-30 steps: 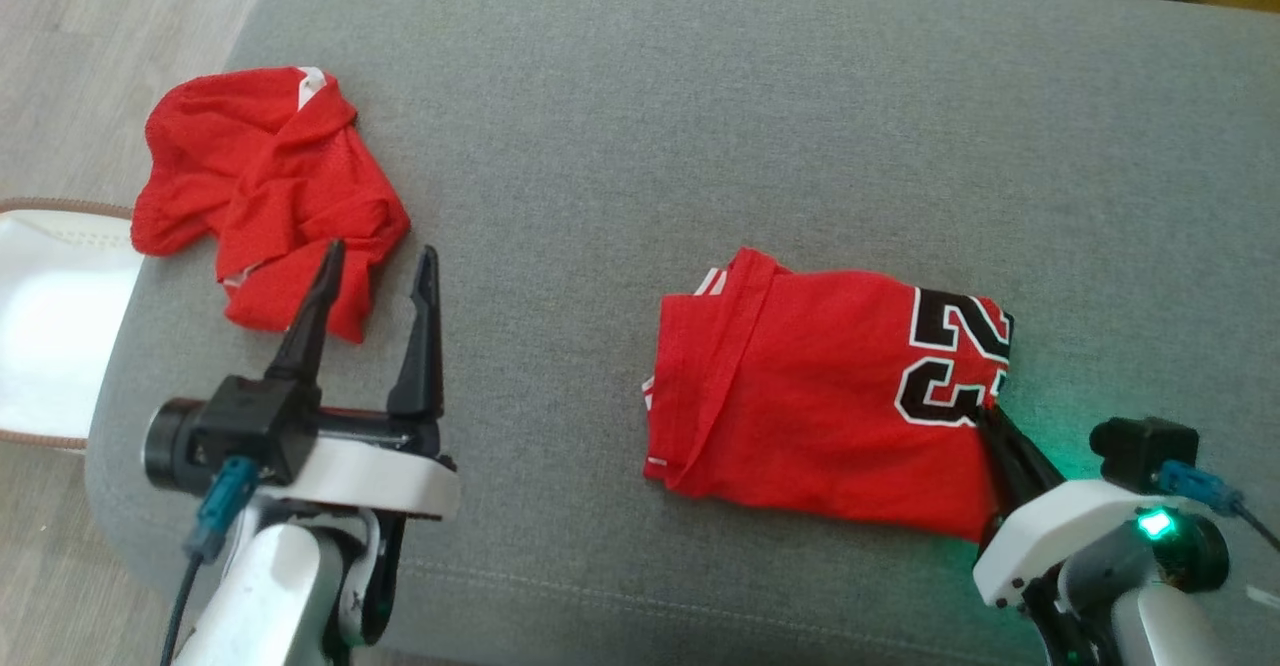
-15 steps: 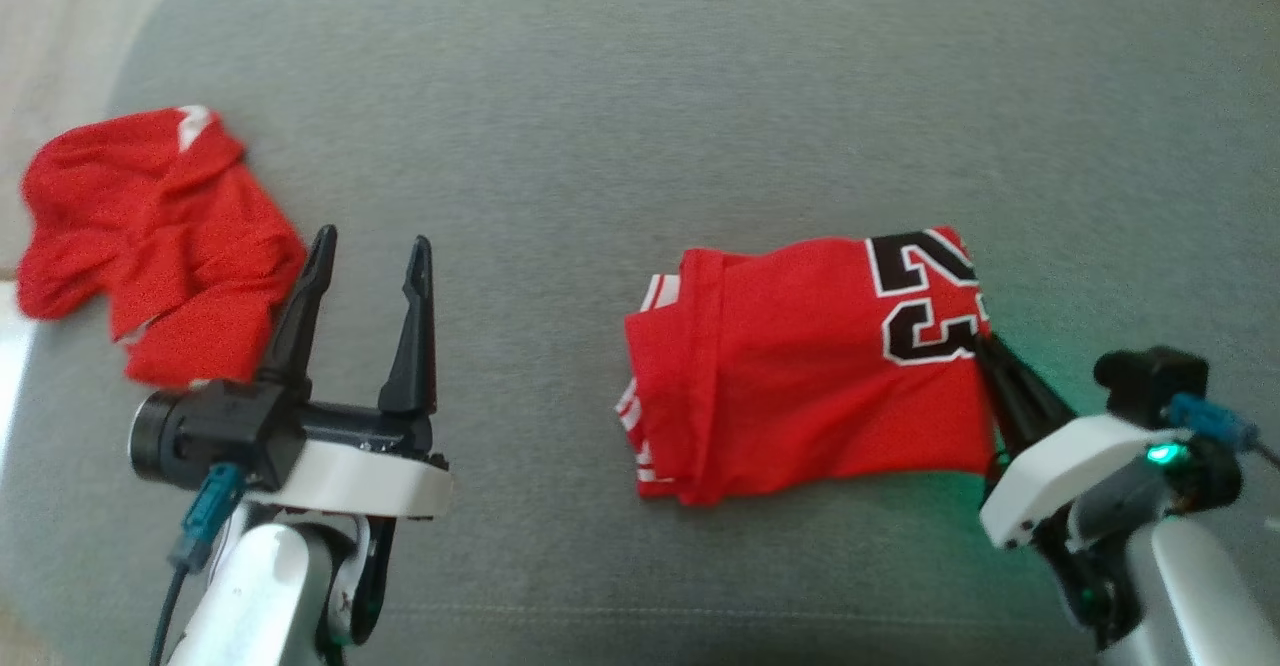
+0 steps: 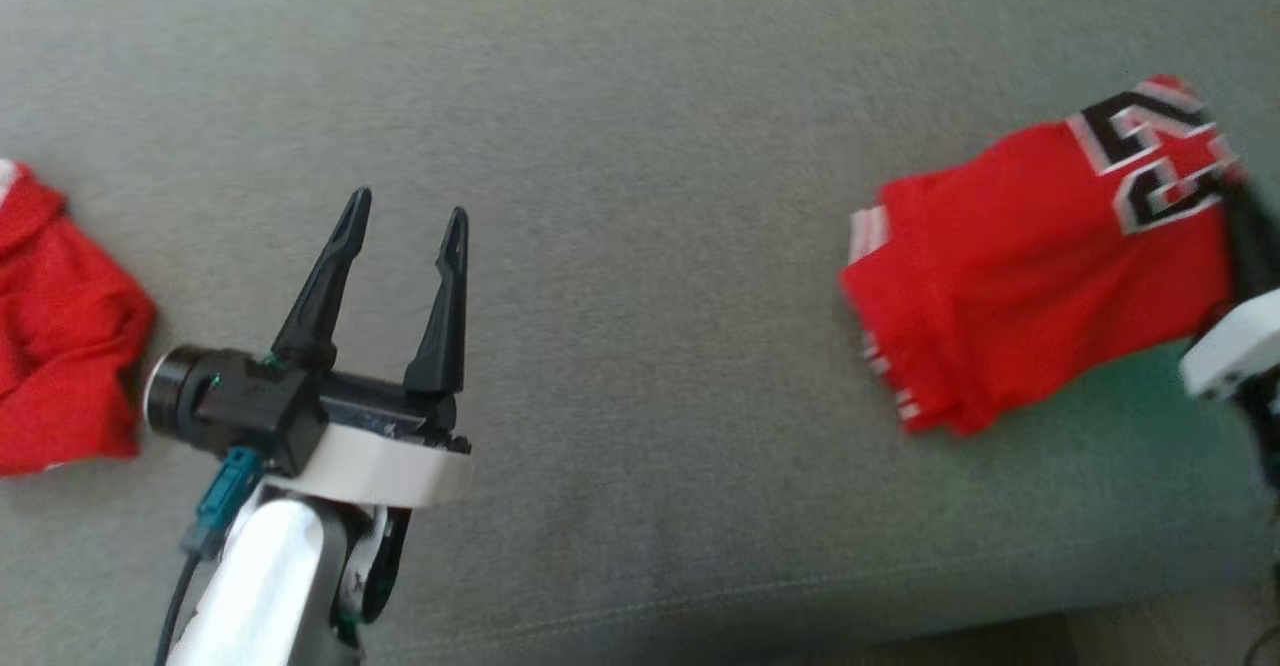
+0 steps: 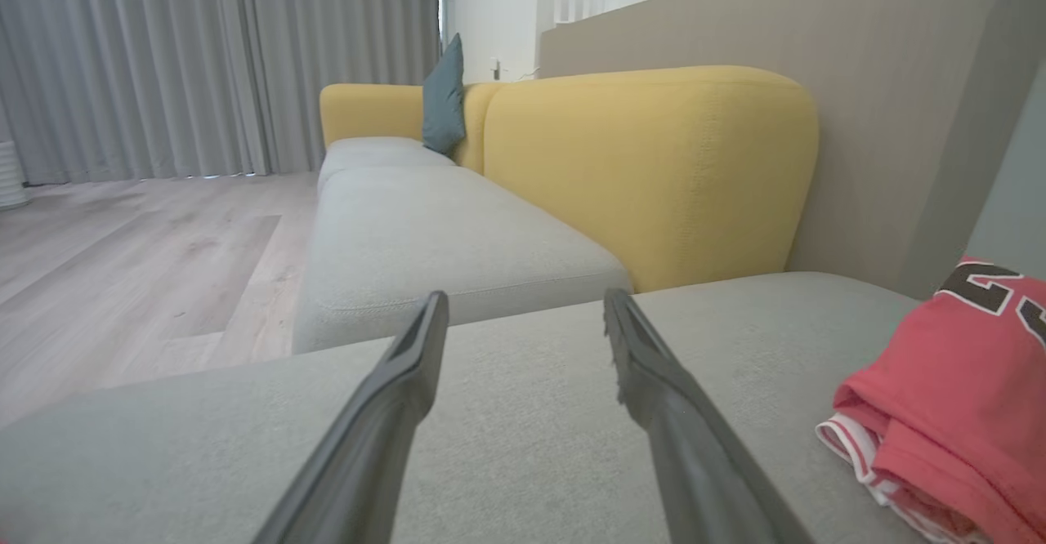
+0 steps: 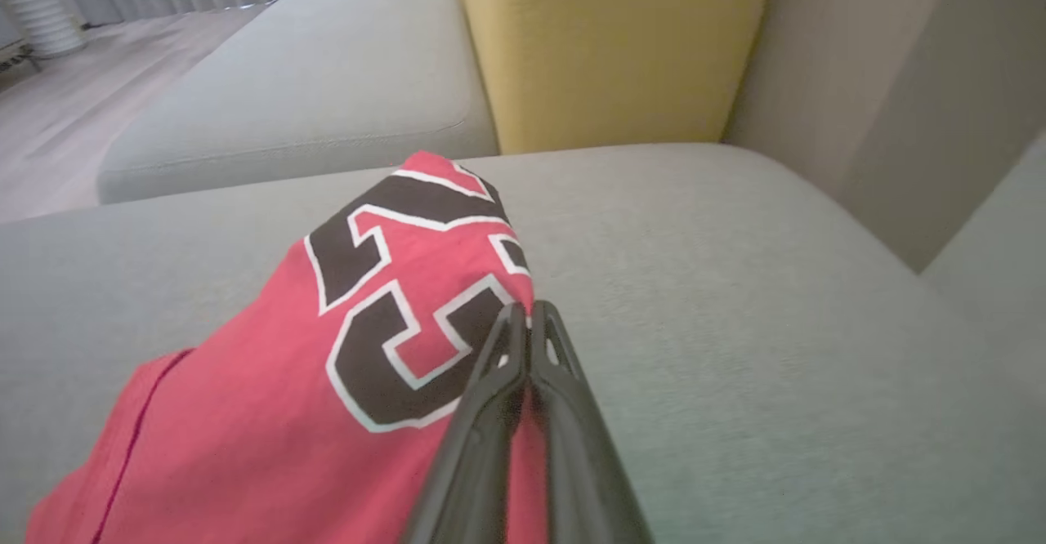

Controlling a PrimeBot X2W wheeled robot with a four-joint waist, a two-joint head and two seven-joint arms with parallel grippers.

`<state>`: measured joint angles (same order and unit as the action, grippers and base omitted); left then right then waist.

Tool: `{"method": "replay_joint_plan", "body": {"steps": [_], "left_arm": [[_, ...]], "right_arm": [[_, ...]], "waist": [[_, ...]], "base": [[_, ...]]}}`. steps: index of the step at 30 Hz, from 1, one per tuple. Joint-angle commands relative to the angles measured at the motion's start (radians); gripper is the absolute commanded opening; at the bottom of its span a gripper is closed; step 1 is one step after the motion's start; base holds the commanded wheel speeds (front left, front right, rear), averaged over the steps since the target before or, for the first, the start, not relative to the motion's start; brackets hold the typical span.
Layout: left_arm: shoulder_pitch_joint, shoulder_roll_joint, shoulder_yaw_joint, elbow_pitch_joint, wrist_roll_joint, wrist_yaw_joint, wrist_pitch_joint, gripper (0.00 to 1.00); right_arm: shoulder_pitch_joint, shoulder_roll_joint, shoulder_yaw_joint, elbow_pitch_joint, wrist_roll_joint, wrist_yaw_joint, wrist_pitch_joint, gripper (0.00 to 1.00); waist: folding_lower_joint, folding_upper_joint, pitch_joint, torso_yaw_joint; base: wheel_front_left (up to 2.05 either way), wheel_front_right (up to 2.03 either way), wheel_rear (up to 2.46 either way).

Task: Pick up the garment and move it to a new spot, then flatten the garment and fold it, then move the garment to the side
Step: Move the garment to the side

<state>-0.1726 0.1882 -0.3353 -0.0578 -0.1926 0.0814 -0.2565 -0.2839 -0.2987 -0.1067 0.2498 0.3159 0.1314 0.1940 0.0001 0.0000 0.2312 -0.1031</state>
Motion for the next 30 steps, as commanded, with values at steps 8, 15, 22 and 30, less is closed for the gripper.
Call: {"method": "replay_joint_plan", "body": {"steps": [8,15,22,30], "left_arm": [[-0.086,0.024,0.030,-0.056,0.029,-0.028,-0.005,1.00],[-0.132,0.033,0.014,-0.067,0.043,-0.052,-0.005,1.00],[-0.197,0.045,0.001,-0.087,0.059,-0.077,-0.005,1.00],[-0.264,0.052,-0.034,-0.099,0.077,-0.116,-0.005,1.00]], "right_arm": [[-0.110,-0.047,-0.110,-0.035,-0.029,-0.001,0.007,0.00],[-0.162,-0.047,-0.184,-0.037,-0.056,-0.001,0.012,0.00],[-0.214,-0.033,-0.295,-0.049,-0.093,-0.001,0.013,0.00],[-0.252,0.007,-0.399,-0.063,-0.169,-0.001,0.033,0.00]], "waist": [[-0.0001,0.0000,0.094,-0.098],[-0.0001,0.0000,0.179,-0.120],[-0.0001,0.0000,0.285,-0.115],[-0.0001,0.0000,0.383,-0.113]], "base": [[0.00,0.00,0.00],[0.00,0.00,0.00],[0.00,0.00,0.00],[0.00,0.00,0.00]]}}
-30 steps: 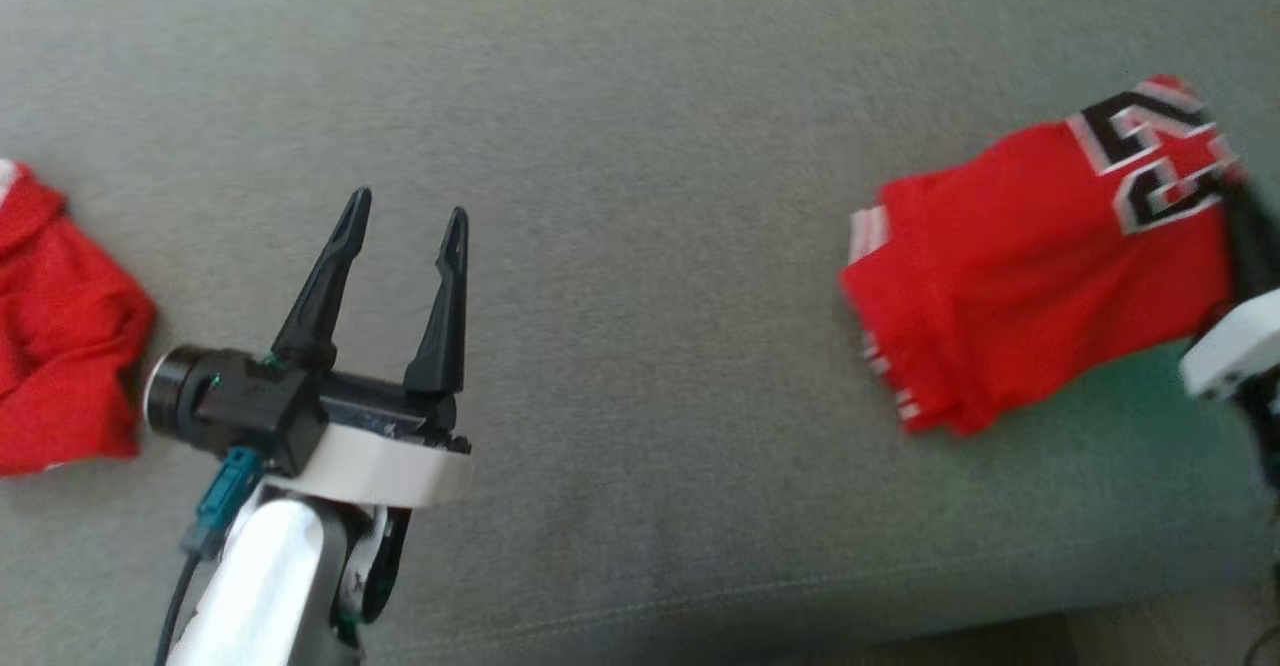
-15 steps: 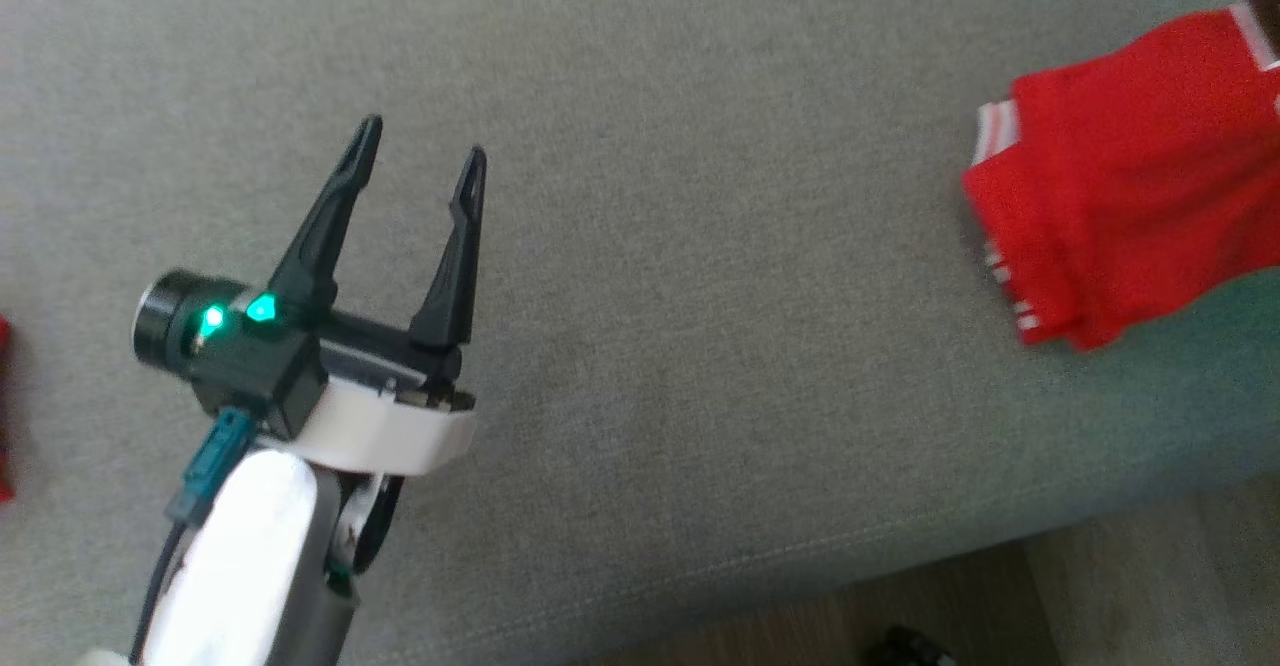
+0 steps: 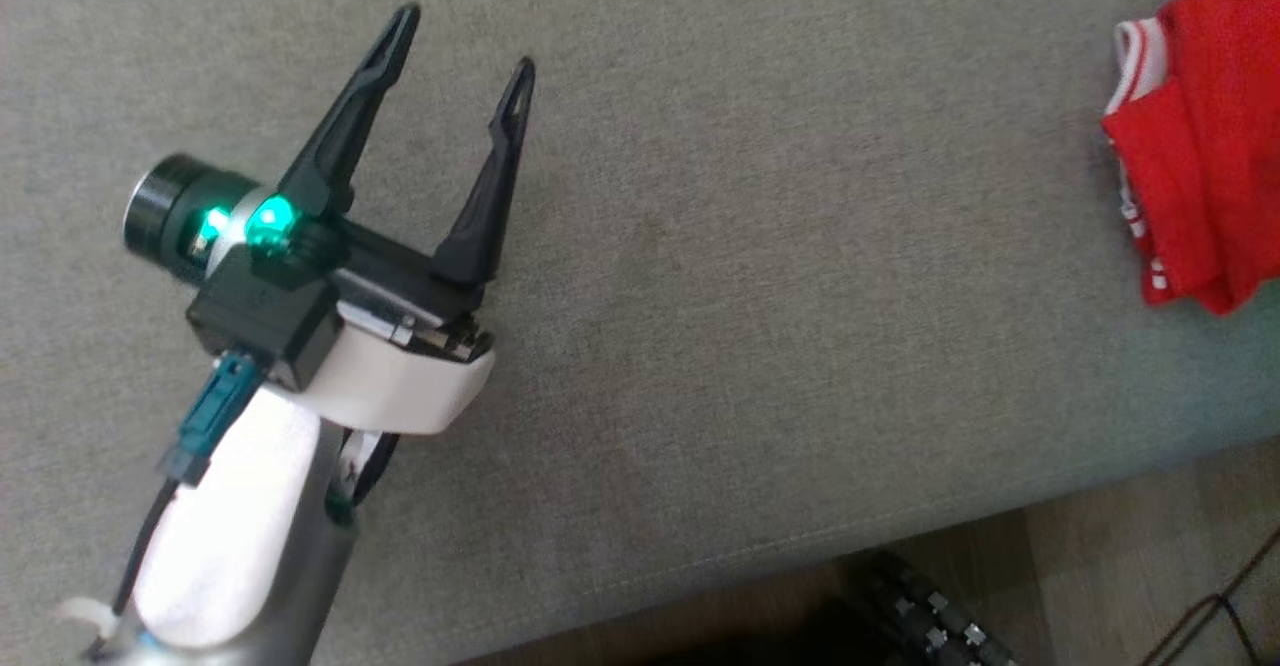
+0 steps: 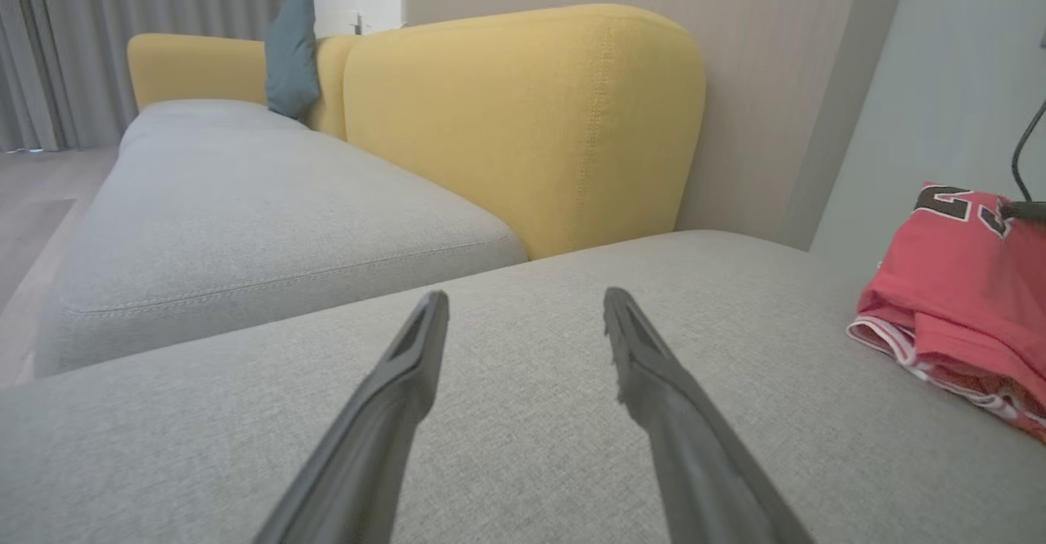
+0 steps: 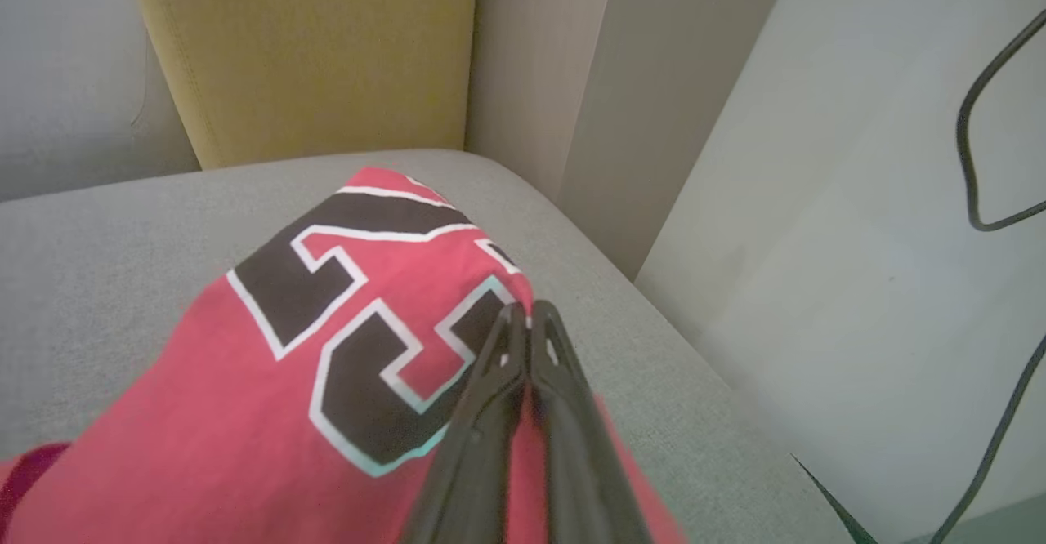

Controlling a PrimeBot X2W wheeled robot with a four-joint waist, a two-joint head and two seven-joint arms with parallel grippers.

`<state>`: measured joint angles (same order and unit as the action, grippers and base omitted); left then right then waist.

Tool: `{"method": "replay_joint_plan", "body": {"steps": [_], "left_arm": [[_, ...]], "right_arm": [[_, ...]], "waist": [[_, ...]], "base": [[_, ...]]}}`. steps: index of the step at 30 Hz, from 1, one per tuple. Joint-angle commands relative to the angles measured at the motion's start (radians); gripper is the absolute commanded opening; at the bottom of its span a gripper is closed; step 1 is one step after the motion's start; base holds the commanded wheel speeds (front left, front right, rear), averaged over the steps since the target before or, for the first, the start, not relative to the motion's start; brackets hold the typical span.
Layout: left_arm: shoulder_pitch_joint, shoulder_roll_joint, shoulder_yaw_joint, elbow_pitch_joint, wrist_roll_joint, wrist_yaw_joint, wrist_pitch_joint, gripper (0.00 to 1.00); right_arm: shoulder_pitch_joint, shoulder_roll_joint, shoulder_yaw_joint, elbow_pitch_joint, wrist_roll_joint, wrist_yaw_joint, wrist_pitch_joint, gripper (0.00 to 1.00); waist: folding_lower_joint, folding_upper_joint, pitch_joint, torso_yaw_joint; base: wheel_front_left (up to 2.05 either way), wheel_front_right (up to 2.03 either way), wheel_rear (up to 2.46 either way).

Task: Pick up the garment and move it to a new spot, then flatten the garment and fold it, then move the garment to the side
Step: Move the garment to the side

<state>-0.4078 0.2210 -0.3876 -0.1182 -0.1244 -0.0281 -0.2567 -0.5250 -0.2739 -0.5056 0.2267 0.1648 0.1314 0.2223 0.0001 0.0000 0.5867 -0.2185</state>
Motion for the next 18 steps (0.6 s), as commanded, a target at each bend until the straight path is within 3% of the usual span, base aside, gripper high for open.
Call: {"method": "replay_joint_plan", "body": {"steps": [1,4,6,7,13,18], "left_arm": [[-0.036,0.018,0.014,-0.038,0.010,-0.010,-0.005,1.00],[-0.056,0.013,0.003,-0.037,0.013,-0.019,-0.005,1.00],[-0.064,0.010,-0.002,-0.034,0.013,-0.023,-0.005,1.00],[-0.066,0.008,-0.005,-0.032,0.013,-0.025,-0.005,1.00],[-0.048,-0.008,-0.013,-0.001,0.001,-0.031,-0.005,1.00],[0.008,-0.023,0.009,0.029,-0.018,-0.011,-0.005,1.00]], "right_arm": [[-0.017,-0.014,-0.009,-0.035,-0.027,-0.001,0.007,0.00],[-0.031,0.003,-0.041,-0.020,-0.059,-0.001,0.005,0.00],[-0.031,0.022,-0.069,-0.003,-0.079,-0.001,0.018,0.50],[-0.033,0.038,-0.075,-0.007,-0.081,-0.001,0.012,1.00],[0.031,0.099,-0.105,-0.060,-0.123,-0.001,-0.034,1.00],[0.148,0.146,-0.027,-0.159,-0.128,-0.001,-0.136,1.00]], "waist": [[-0.0001,0.0000,0.036,0.004],[-0.0001,0.0000,0.052,0.010],[-0.0001,0.0000,0.057,0.014],[-0.0001,0.0000,0.057,0.015],[-0.0001,0.0000,0.017,0.029],[-0.0001,0.0000,-0.066,0.050]], "base": [[0.00,0.00,0.00],[0.00,0.00,0.00],[0.00,0.00,0.00],[0.00,0.00,0.00],[0.00,0.00,0.00],[0.00,0.00,0.00]]}}
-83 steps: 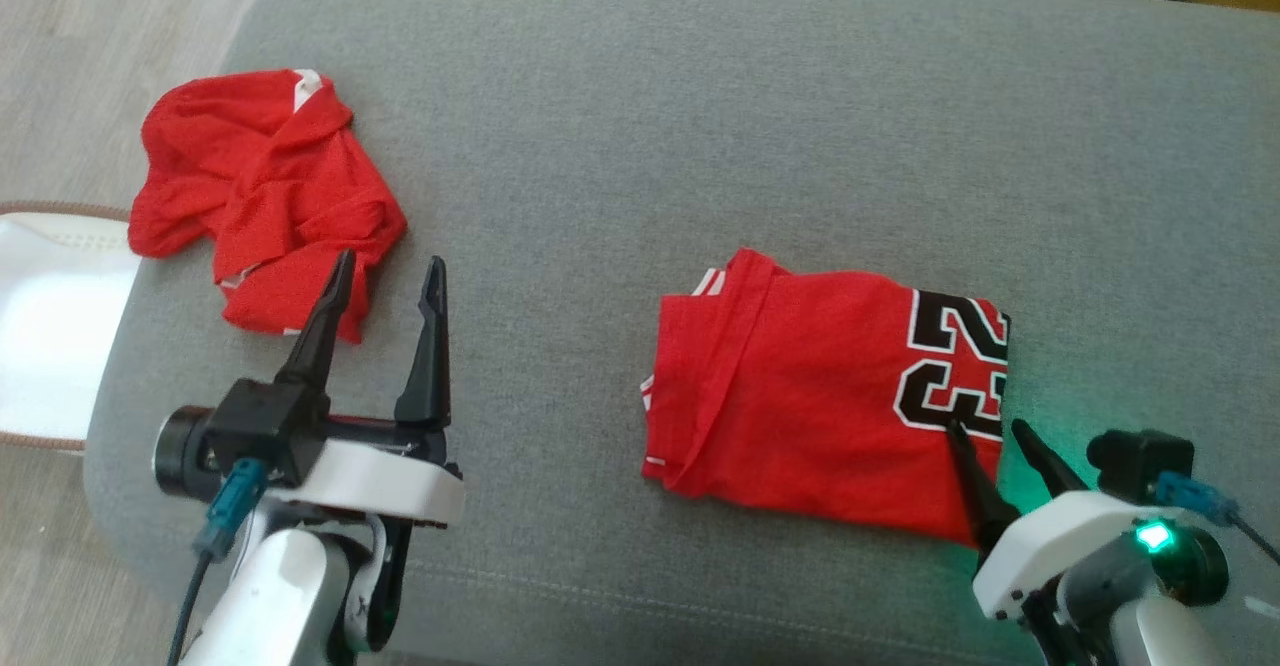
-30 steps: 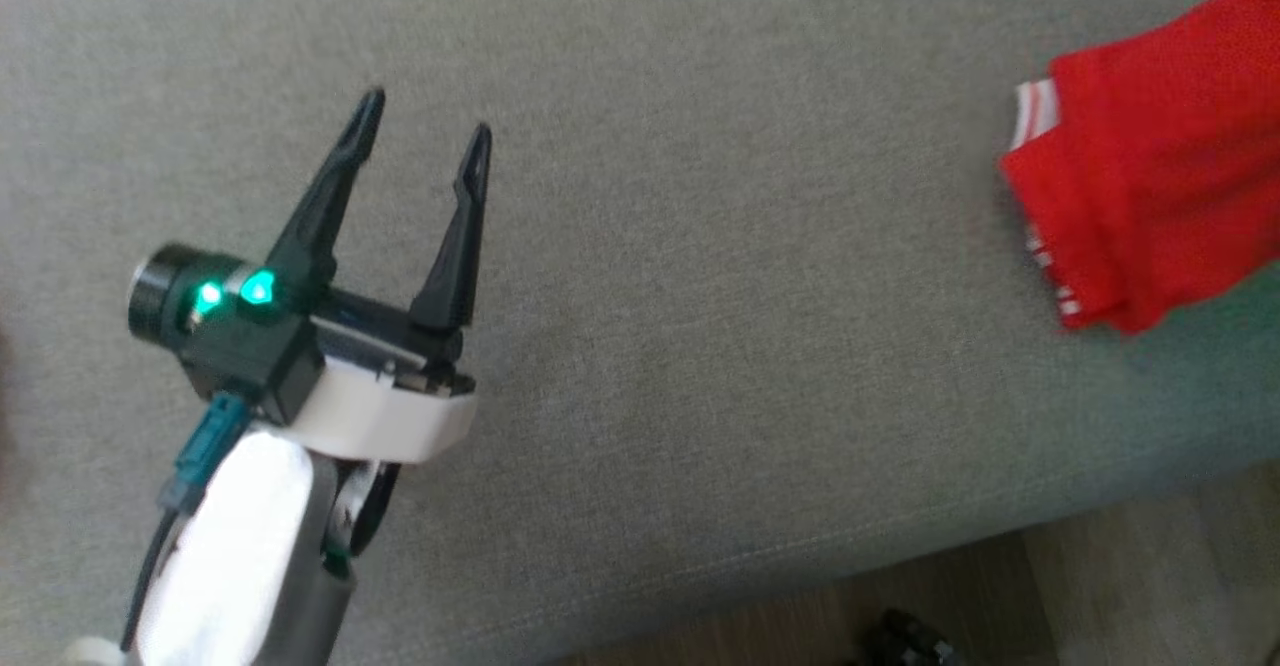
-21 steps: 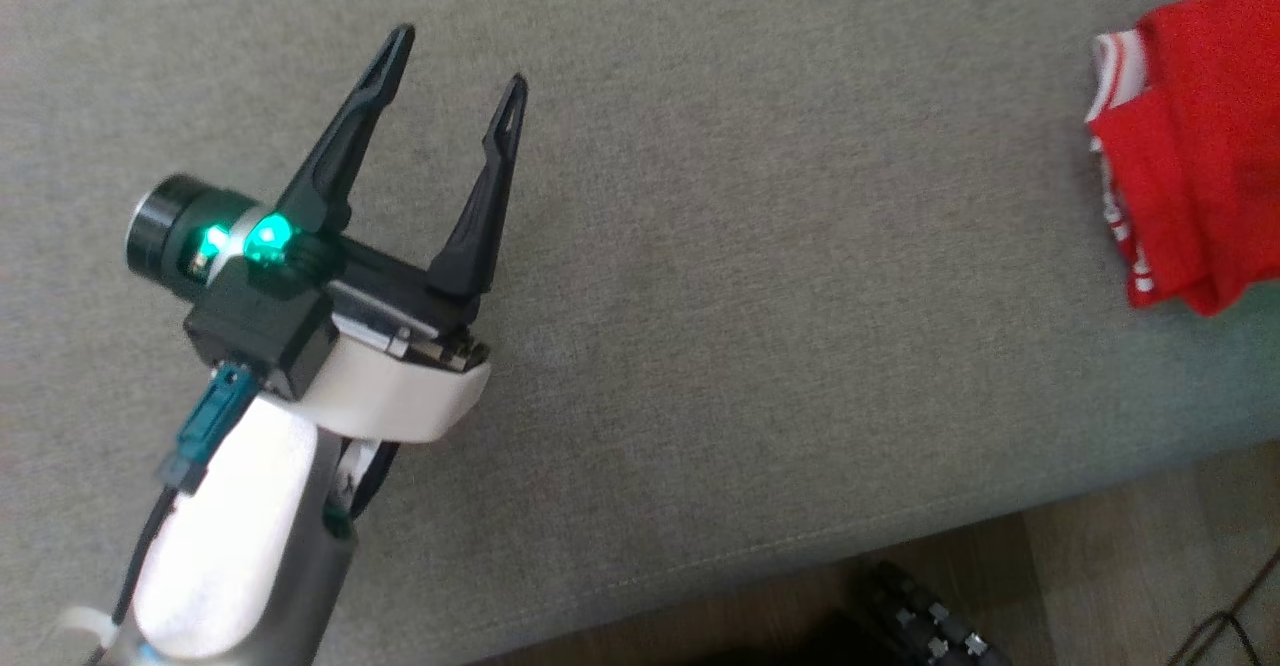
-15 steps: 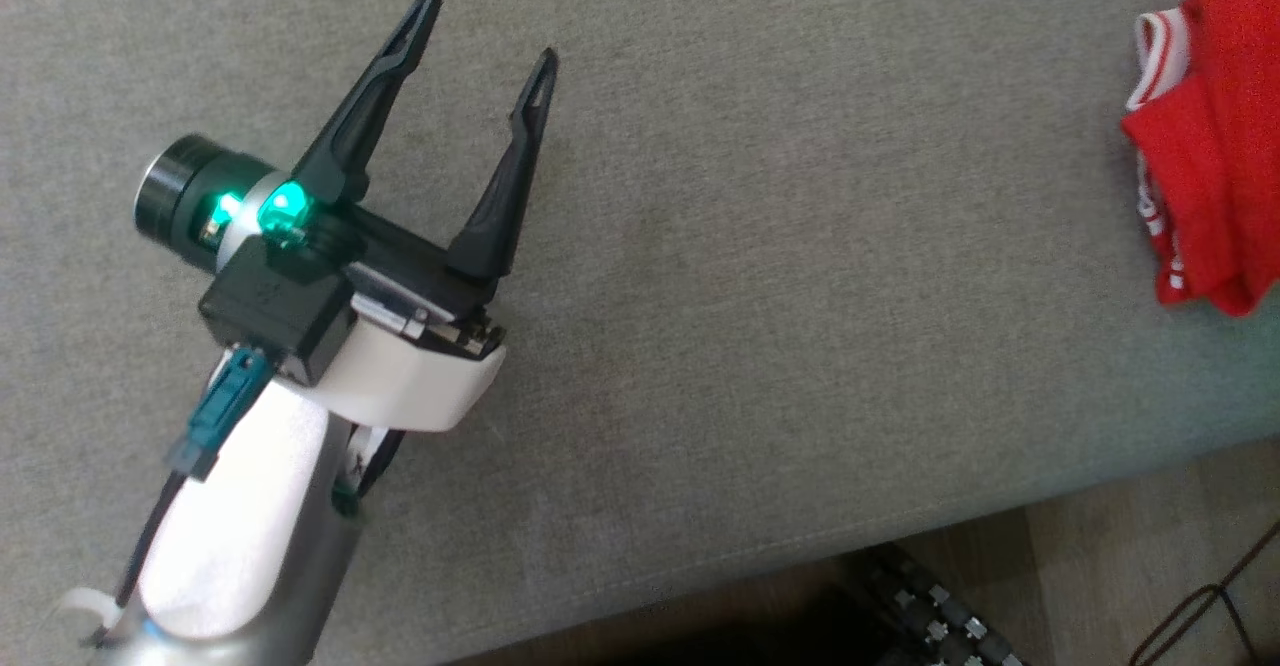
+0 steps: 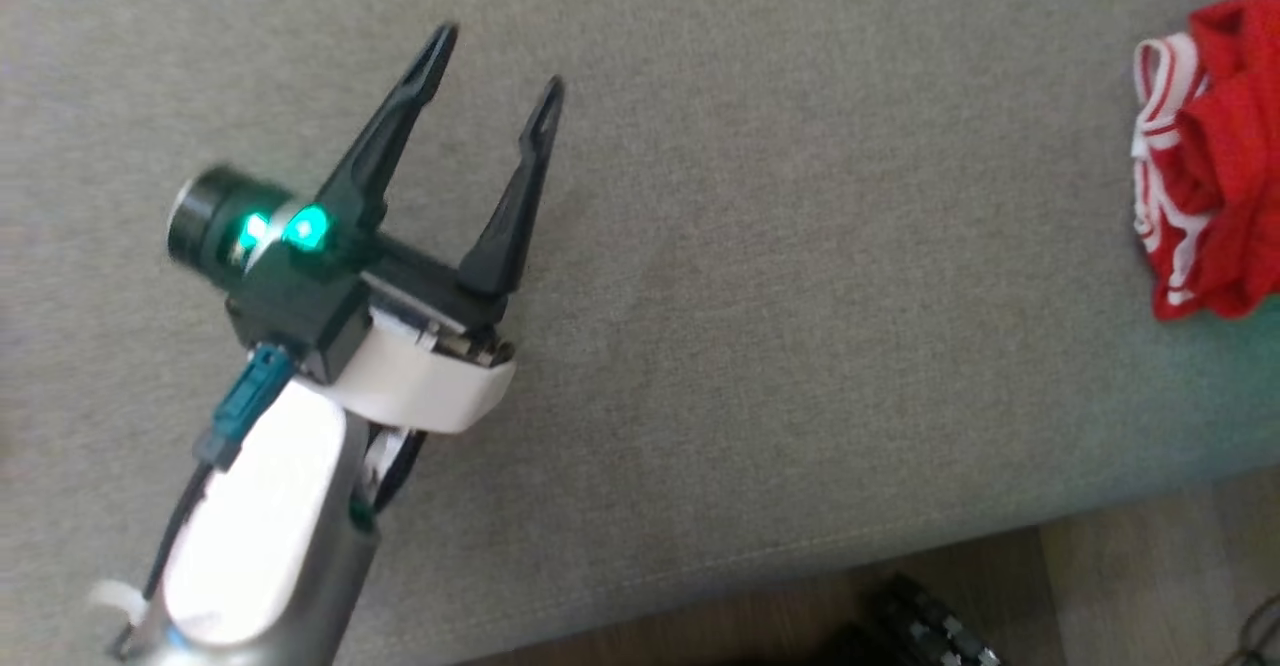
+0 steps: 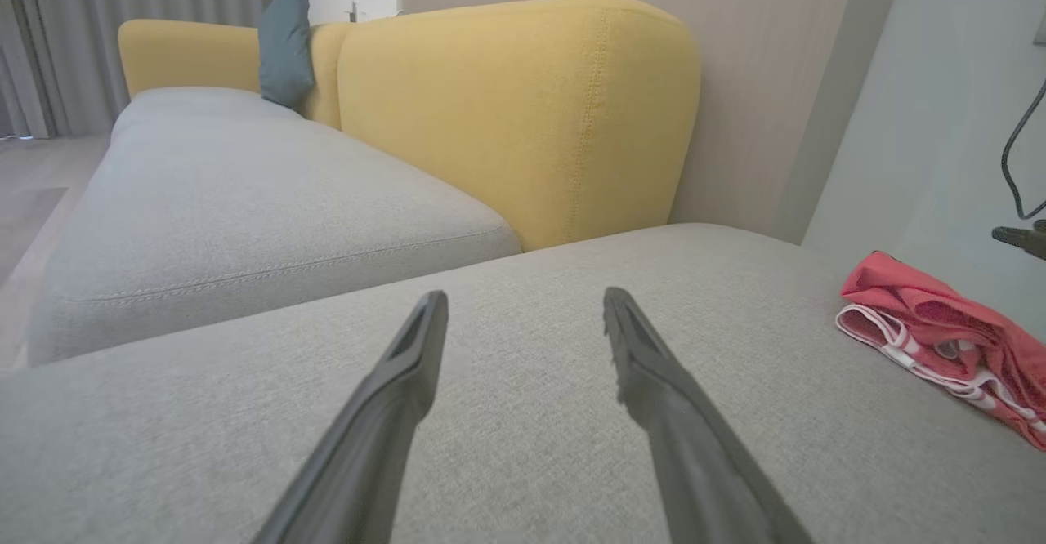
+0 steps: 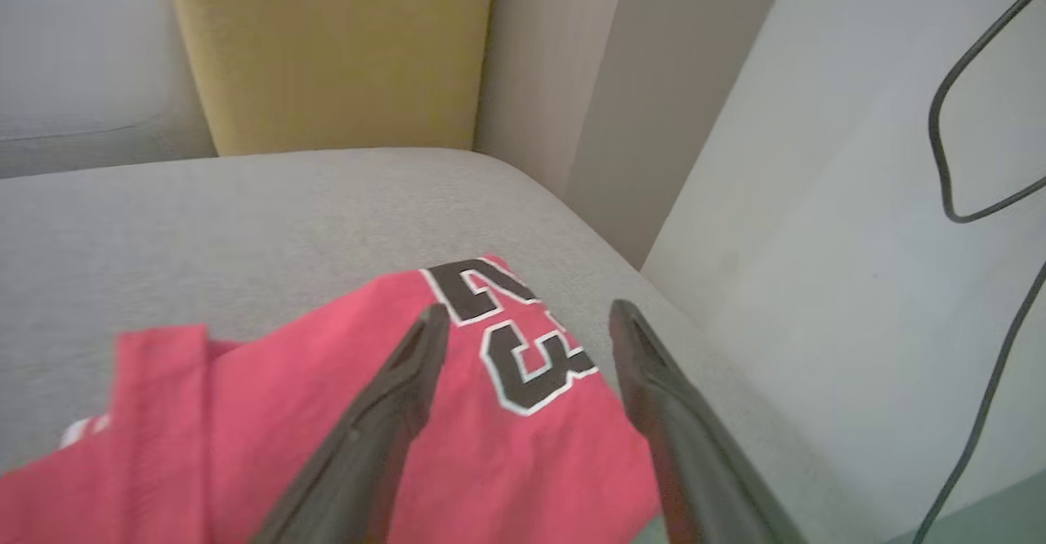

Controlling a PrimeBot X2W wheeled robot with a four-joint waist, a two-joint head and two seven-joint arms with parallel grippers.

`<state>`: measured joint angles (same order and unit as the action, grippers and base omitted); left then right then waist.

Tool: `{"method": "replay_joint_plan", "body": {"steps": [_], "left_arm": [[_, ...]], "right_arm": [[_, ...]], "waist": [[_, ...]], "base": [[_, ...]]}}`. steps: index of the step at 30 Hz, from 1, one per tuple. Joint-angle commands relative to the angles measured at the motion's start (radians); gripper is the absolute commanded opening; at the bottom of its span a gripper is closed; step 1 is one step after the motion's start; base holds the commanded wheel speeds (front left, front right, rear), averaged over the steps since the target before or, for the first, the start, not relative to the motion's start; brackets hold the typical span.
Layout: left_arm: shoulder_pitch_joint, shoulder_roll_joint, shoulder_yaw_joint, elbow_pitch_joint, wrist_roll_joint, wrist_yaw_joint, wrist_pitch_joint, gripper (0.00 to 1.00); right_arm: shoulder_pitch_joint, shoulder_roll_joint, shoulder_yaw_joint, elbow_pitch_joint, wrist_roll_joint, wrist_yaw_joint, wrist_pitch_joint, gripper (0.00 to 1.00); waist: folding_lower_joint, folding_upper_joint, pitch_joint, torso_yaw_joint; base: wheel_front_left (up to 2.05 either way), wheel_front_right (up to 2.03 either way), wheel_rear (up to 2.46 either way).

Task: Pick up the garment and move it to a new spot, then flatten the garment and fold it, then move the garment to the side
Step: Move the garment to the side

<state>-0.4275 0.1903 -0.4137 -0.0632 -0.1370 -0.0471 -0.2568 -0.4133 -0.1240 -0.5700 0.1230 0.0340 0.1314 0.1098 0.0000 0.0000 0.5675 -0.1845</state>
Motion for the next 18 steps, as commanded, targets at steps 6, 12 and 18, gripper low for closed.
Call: {"method": "replay_joint_plan", "body": {"steps": [6,12,18], "left_arm": [[0.097,-0.007,0.069,-0.001,-0.026,0.035,-0.005,1.00],[0.175,-0.027,0.115,0.027,-0.044,0.067,-0.005,1.00],[0.256,-0.036,0.164,0.056,-0.063,0.089,-0.005,1.00]], "right_arm": [[0.170,0.038,0.174,-0.144,0.024,-0.001,-0.089,1.00],[0.273,0.065,0.328,-0.195,0.051,-0.001,-0.131,1.00],[0.327,0.072,0.432,-0.218,0.072,-0.001,-0.143,1.00]], "waist": [[0.0000,0.0000,-0.142,0.058],[0.0000,0.0000,-0.249,0.127],[0.0000,0.0000,-0.347,0.186]], "base": [[0.00,0.00,0.00],[0.00,0.00,0.00],[0.00,0.00,0.00]]}}
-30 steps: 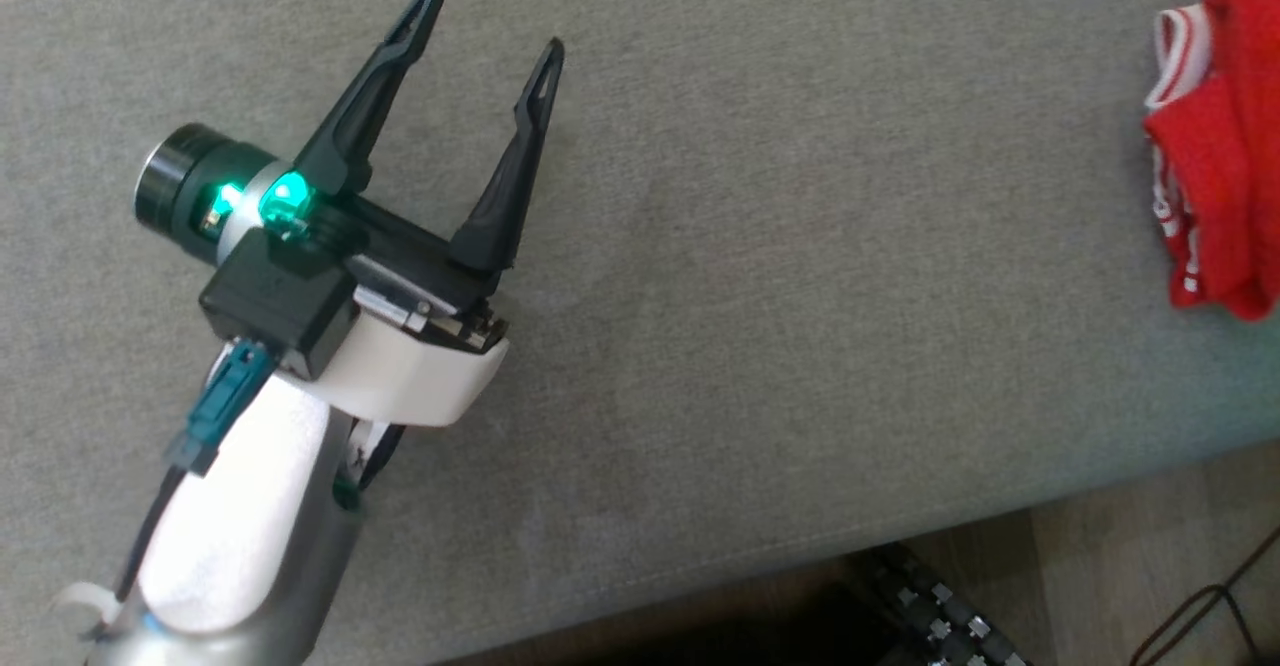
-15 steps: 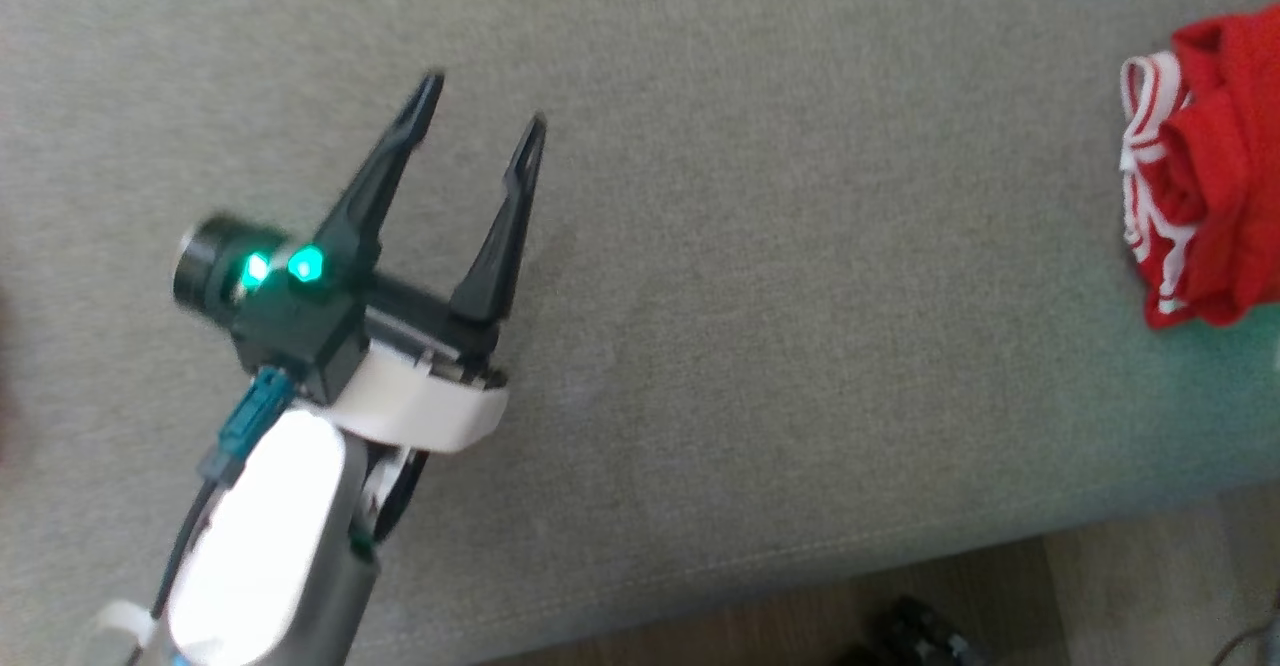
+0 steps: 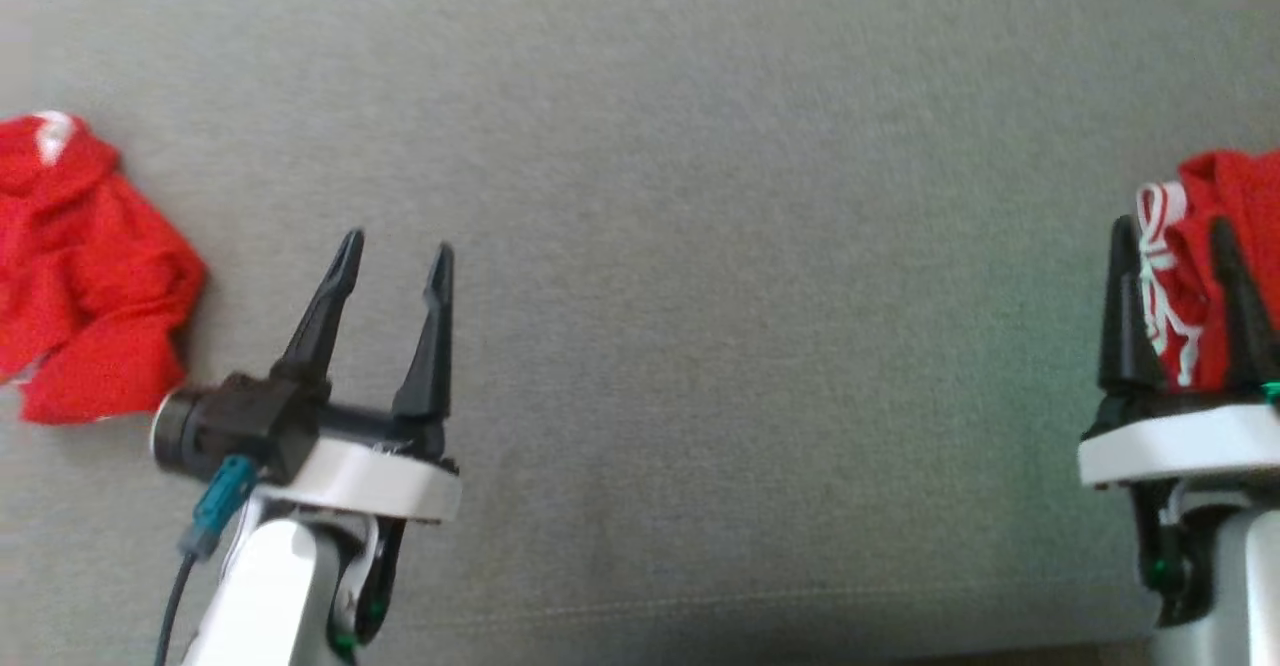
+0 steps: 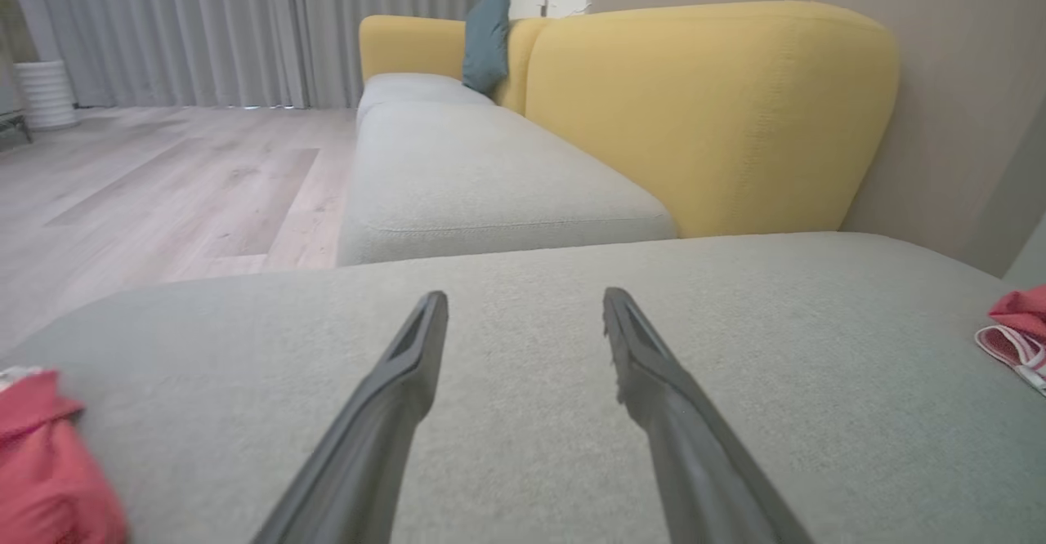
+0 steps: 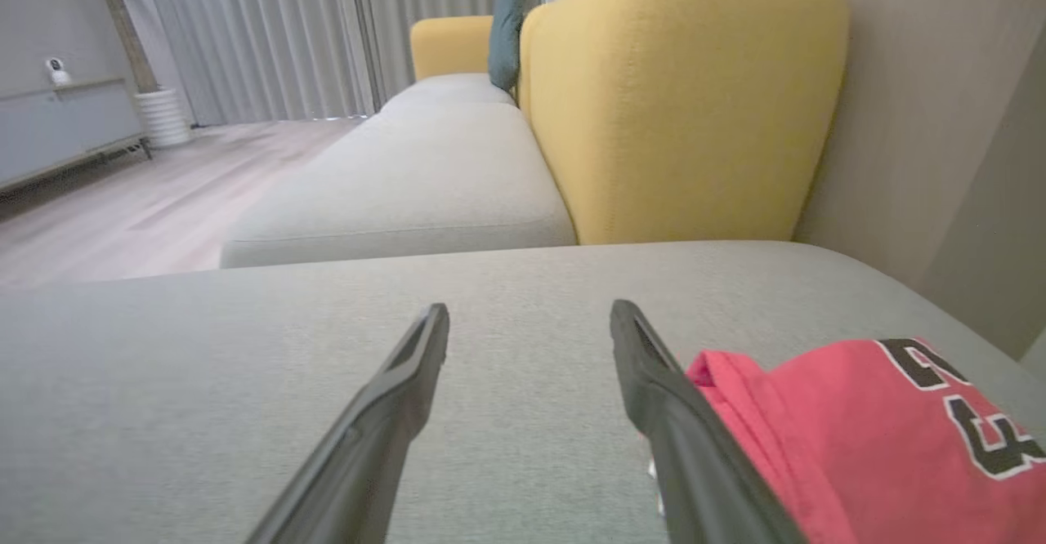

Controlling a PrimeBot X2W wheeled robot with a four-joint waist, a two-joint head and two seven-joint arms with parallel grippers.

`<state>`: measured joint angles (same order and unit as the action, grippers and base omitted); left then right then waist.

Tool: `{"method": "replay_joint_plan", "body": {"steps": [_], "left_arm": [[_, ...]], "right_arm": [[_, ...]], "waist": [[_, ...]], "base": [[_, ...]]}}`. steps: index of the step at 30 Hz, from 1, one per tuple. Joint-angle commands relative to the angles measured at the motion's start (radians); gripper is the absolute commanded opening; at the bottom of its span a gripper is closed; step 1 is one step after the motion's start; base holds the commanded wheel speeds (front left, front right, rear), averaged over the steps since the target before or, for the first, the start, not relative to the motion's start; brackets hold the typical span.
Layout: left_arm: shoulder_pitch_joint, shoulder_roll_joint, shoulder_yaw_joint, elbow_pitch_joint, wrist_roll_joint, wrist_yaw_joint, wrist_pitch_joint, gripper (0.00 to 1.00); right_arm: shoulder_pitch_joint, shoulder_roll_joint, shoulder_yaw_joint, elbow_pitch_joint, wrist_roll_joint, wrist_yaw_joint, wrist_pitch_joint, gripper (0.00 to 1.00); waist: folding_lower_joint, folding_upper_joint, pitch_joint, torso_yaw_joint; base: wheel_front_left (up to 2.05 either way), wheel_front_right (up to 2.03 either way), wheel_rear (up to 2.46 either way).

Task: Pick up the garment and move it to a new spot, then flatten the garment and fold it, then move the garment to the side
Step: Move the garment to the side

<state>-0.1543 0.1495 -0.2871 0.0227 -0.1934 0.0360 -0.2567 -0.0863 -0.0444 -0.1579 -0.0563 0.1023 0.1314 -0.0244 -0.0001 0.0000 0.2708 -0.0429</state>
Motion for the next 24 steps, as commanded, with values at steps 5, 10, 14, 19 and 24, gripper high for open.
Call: {"method": "replay_joint_plan", "body": {"steps": [5,10,14,19,24], "left_arm": [[0.040,0.000,0.077,-0.020,-0.015,0.027,-0.005,1.00],[0.081,-0.003,0.106,-0.016,-0.017,0.034,-0.005,1.00],[0.110,0.000,0.132,-0.017,-0.008,0.046,-0.005,1.00],[0.142,0.010,0.143,-0.006,-0.001,0.032,-0.005,1.00],[0.171,0.015,0.128,0.023,-0.001,0.008,-0.005,1.00]], "right_arm": [[0.048,-0.006,0.068,-0.050,0.024,-0.001,-0.023,1.00],[0.098,-0.006,0.078,-0.046,0.041,-0.001,-0.022,1.00],[0.132,-0.006,0.076,-0.049,0.046,-0.001,-0.017,1.00],[0.172,-0.006,0.072,-0.055,0.051,-0.001,-0.007,1.00],[0.208,-0.006,0.073,-0.060,0.052,-0.001,0.012,1.00]], "waist": [[0.0001,0.0000,-0.119,0.074],[0.0001,0.0000,-0.170,0.088],[0.0001,0.0000,-0.205,0.093],[0.0001,0.0000,-0.241,0.091],[0.0001,0.0000,-0.274,0.082]], "base": [[0.00,0.00,0.00],[0.00,0.00,0.00],[0.00,0.00,0.00],[0.00,0.00,0.00],[0.00,0.00,0.00]]}}
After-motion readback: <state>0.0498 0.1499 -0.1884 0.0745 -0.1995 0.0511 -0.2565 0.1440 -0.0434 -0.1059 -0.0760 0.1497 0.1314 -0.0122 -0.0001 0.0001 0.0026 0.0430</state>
